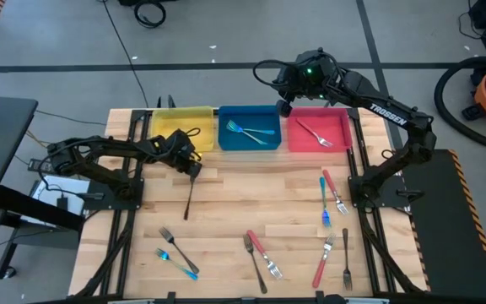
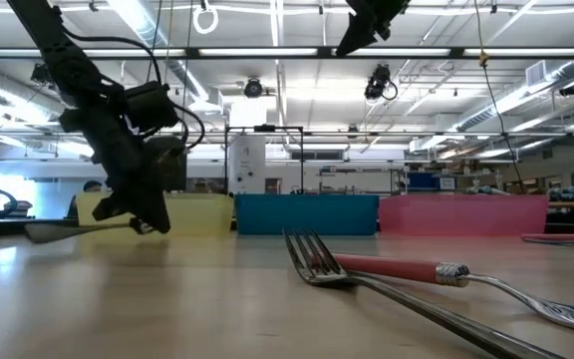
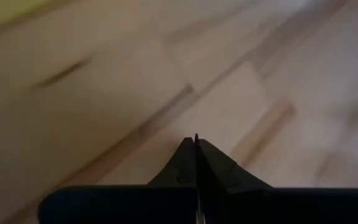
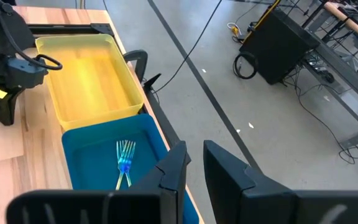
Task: Sort silverware by color (type)
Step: Put the top black fork into the yellow bin
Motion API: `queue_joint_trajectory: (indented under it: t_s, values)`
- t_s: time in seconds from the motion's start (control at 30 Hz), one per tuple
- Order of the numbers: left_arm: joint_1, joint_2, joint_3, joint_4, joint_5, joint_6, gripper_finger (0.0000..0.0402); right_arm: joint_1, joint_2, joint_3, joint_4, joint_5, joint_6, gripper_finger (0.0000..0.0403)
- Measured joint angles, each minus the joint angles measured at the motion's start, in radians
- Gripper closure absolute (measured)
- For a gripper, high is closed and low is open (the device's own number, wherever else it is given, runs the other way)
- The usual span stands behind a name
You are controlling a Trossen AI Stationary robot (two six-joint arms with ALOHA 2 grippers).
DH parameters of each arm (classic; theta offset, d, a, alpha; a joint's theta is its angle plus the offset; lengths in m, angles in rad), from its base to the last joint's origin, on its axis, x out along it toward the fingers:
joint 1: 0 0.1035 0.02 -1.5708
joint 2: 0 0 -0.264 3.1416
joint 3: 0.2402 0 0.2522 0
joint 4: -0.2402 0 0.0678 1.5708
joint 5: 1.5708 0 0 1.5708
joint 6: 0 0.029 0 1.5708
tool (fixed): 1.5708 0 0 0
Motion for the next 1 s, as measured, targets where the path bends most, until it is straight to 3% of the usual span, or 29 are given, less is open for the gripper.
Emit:
queue_joint_trajectory:
  t_s: [0.3, 0.6, 1.0]
  values:
    - [0.009, -0.030, 0.142, 0.008, 0.037, 0.016, 0.0400, 0.000, 0.000, 0.000, 0.000, 0.000, 0.000, 0.0339]
    - [0.166, -0.136, 0.315, -0.031, -0.016, 0.098, 0.0401, 0.000, 0.000, 0.000, -0.009, 0.000, 0.003, 0.0339]
    - [0.300, -0.167, 0.334, 0.035, -0.544, 0.124, 0.0398, 0.000, 0.000, 0.000, -0.009, 0.000, 0.011, 0.0339]
